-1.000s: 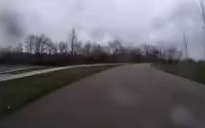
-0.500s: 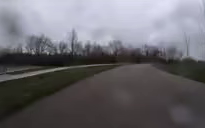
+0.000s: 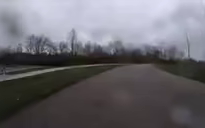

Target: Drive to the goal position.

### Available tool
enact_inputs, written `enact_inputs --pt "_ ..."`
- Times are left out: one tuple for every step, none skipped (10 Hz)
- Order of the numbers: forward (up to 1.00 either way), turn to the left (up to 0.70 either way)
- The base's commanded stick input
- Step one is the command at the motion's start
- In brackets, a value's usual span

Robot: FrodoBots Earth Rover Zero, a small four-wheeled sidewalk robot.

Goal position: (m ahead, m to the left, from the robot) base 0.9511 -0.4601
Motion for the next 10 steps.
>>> enact_inputs --pt "0.70 -0.35" --pt "0.70 -0.35" --pt "0.70 -0.35" --pt "0.70 -0.35" --pt "0.70 -0.35" --pt "0.70 -0.35" --pt "0.70 -0.29" --pt "0.70 -0.02" --pt "0.70 0.00" --pt "0.70 0.00"
